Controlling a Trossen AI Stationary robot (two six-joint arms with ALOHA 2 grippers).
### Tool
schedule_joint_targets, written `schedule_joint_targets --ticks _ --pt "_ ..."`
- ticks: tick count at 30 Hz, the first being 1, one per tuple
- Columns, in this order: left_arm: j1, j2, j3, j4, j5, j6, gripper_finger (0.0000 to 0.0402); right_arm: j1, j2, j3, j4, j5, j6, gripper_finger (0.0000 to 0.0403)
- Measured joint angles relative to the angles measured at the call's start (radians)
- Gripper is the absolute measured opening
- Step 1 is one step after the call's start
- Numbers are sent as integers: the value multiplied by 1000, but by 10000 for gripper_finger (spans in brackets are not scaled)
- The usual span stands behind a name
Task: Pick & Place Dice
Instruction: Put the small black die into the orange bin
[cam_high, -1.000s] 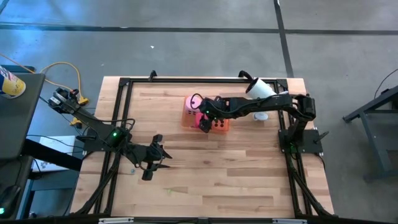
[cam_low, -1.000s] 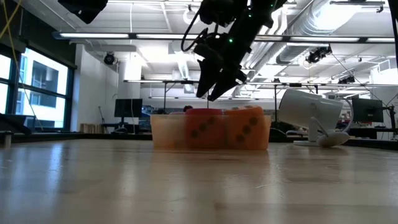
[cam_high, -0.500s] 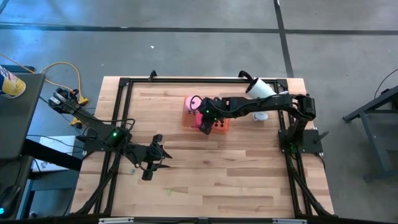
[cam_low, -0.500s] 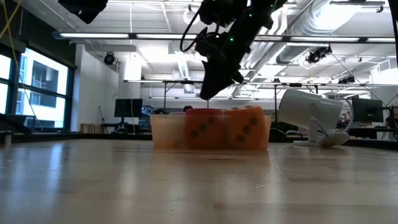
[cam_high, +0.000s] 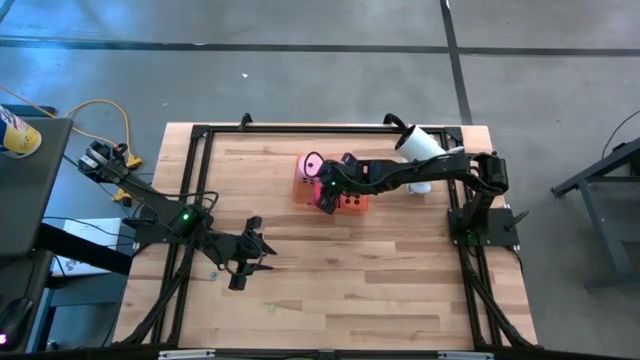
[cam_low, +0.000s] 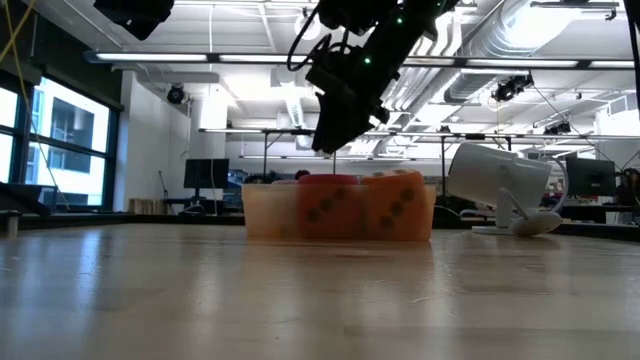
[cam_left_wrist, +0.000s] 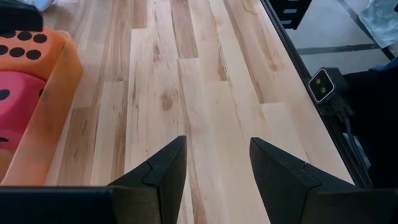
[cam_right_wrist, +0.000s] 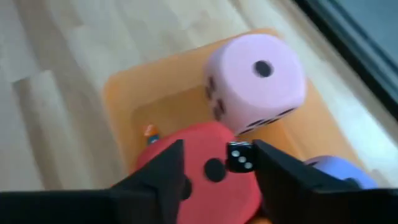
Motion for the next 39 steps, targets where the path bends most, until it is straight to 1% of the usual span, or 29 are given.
schedule_joint_targets --ticks 3,5,7,9,13,15,17,19,22,25,28,30,32,33,39 --pt "0 11 0 -2 0 1 170 -1 0 0 3 -43 12 216" --pt "0 14 0 -5 -12 10 170 -2 0 0 16 -73 13 229" --pt "0 14 0 -10 -46 26 170 1 0 0 12 -106 2 237" --pt "0 10 0 -37 -127 62 170 11 0 0 4 -107 -16 239" --pt "13 4 1 -103 -399 134 170 45 0 0 -16 -76 -90 240" --pt "51 10 -7 -115 -450 214 170 69 0 0 -4 -79 -130 240" --pt "121 13 -28 -92 -456 289 170 101 0 0 14 -64 -155 240" --pt "208 13 -61 -17 -436 353 170 134 0 0 30 -29 -185 240" --pt "344 13 -117 182 -316 440 170 171 0 0 33 26 -212 240" --pt "461 13 -175 365 -128 493 170 192 0 0 37 74 -212 240" --pt "557 13 -234 542 69 506 170 194 0 0 56 115 -208 240" --pt "609 15 -275 677 177 511 170 188 0 0 78 143 -209 240" --pt "647 40 -309 830 227 513 170 171 0 0 89 149 -222 240" --pt "661 56 -322 880 232 513 170 163 0 0 104 148 -231 241" --pt "719 230 -330 1066 232 531 170 117 0 0 202 96 -264 239"
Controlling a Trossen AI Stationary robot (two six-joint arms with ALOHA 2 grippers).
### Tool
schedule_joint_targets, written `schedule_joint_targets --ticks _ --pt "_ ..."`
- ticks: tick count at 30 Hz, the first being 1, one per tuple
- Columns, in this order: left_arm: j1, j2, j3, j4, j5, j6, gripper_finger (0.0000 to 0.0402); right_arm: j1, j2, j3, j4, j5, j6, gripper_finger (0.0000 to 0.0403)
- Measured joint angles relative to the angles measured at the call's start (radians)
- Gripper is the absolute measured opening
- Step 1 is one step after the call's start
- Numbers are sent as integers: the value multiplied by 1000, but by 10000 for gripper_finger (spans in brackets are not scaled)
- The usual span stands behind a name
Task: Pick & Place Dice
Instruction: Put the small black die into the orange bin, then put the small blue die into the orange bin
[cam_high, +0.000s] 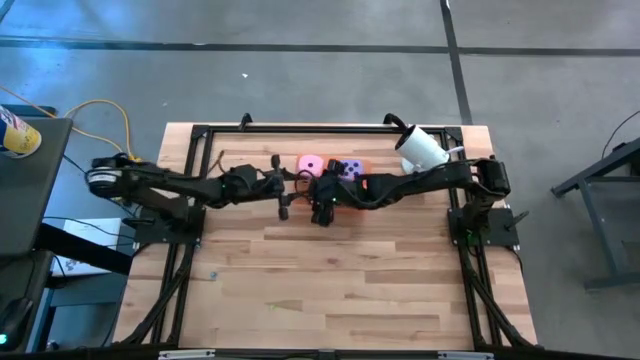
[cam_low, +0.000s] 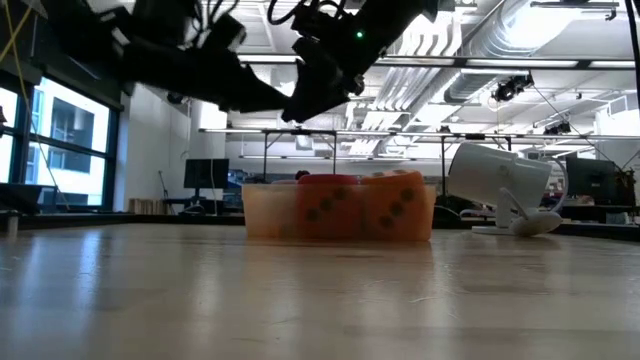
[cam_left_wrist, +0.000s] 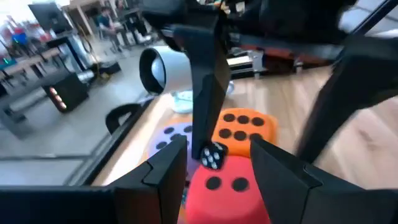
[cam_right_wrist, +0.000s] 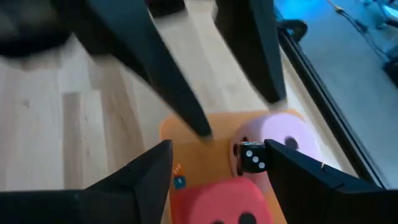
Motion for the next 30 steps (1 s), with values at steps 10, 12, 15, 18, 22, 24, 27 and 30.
schedule_joint_targets --ticks 10,12,15,18,22,24,27,30 --pt "38 158 1 234 2 12 170 -41 0 0 4 -101 -1 239" --pt "50 183 1 233 9 11 170 -38 0 0 10 -96 -3 239" --pt "72 217 1 230 3 10 170 -38 0 0 13 -99 -24 239" --pt "96 241 1 231 -1 -28 170 -38 0 0 10 -100 -25 239" --pt "115 243 1 226 0 -68 170 -38 0 0 4 -100 -27 239" --pt "114 243 0 222 -1 -71 170 -38 0 0 3 -100 -27 239" --pt "86 238 1 223 0 -71 170 -38 0 0 -11 -99 -27 239" --pt "33 208 0 217 0 -71 170 -33 0 0 -39 -77 -18 239"
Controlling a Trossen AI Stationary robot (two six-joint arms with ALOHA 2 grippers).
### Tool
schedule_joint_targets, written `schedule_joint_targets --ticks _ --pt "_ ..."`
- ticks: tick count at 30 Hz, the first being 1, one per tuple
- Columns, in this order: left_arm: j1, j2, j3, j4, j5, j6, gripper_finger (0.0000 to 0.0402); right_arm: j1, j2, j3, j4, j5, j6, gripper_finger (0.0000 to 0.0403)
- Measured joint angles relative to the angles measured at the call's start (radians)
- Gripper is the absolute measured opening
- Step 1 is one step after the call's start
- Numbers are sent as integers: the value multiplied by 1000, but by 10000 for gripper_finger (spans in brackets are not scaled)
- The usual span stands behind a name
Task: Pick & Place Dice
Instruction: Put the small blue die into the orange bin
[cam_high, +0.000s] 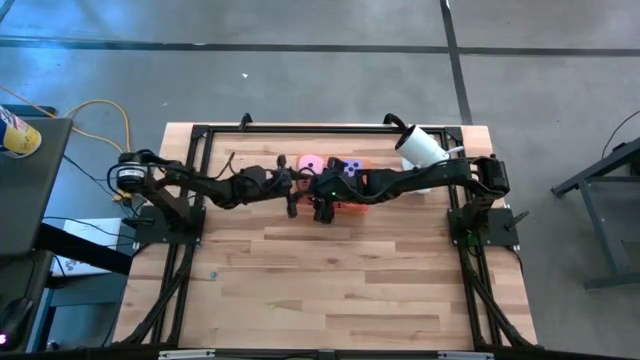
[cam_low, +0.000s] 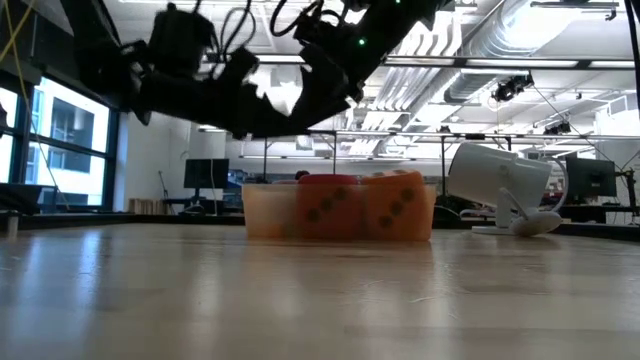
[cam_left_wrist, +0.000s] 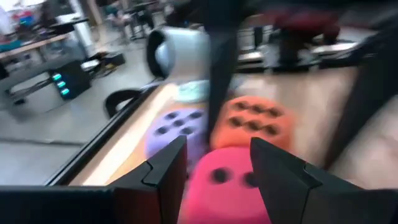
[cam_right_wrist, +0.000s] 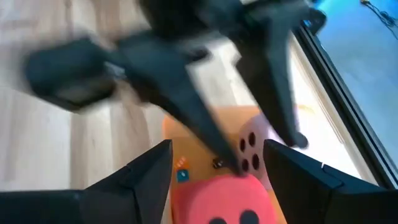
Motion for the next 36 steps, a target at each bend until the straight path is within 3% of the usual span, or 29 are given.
schedule_joint_targets --ticks 3,7,10,16,20,25,29,32,36 --pt "-70 -72 -1 -102 -9 1 170 16 0 0 -57 72 34 239" --pt "-173 -228 -1 -489 -1 -71 170 66 -8 0 -108 208 79 239" --pt "-267 -376 -5 -740 -55 -194 170 111 -8 0 -115 299 81 239" --pt "-516 -668 -4 -1056 -153 -426 170 180 -9 0 -112 321 81 239" --pt "-645 -778 -2 -1164 -283 -615 170 192 -9 0 -109 323 81 239" --pt "-703 -756 75 -1402 -297 -786 170 192 -9 0 -109 322 81 239" --pt "-686 -649 192 -1708 -232 -958 170 192 -9 0 -109 322 101 239" --pt "-651 -558 253 -1877 -99 -1114 170 192 -9 0 -109 321 105 239" --pt "-568 -439 261 -1988 182 -1282 170 192 -9 0 -108 319 105 239"
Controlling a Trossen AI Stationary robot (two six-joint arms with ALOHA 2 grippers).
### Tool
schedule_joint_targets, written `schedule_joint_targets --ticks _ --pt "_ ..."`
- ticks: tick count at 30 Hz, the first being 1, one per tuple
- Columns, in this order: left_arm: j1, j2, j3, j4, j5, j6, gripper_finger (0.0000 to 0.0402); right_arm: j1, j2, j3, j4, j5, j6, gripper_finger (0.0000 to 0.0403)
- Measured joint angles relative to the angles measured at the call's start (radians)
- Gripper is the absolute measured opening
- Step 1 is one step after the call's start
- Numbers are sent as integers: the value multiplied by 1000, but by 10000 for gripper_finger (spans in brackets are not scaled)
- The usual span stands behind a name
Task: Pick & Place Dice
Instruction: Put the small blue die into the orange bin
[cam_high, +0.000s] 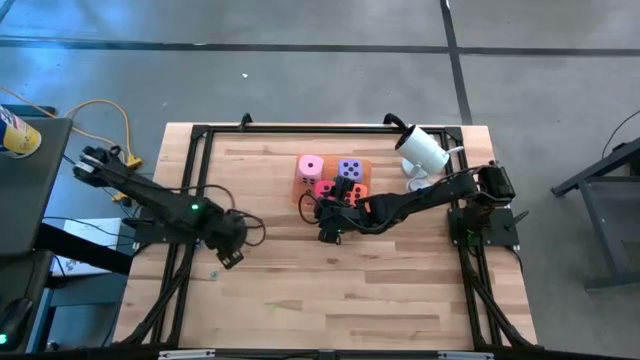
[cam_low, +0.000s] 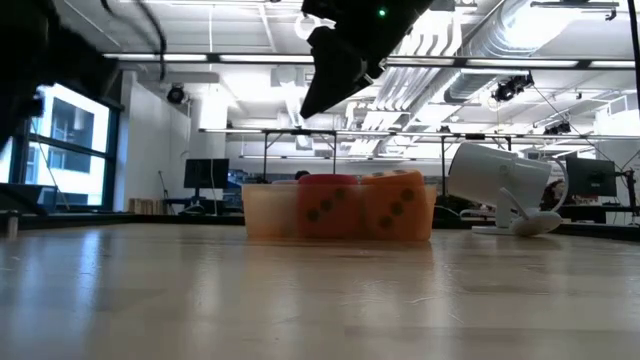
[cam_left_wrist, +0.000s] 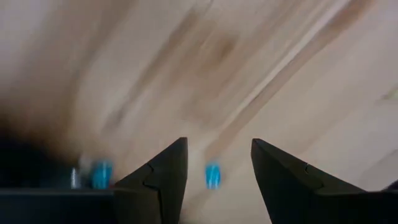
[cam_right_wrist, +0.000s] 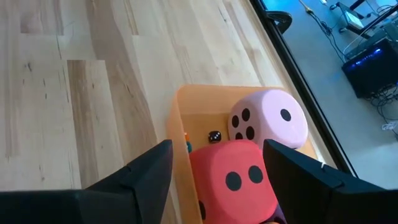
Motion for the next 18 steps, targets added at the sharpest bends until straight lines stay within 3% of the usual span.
schedule_joint_targets --ticks 3,5,14,18 --pt "59 91 0 -79 153 -6 170 0 0 0 5 0 4 239" --pt "87 145 0 -109 192 63 170 0 0 0 10 0 4 239" --pt "77 316 0 -141 194 91 170 1 0 0 -3 -57 21 239" --pt "31 365 0 -250 201 24 170 2 0 0 -10 -57 21 239"
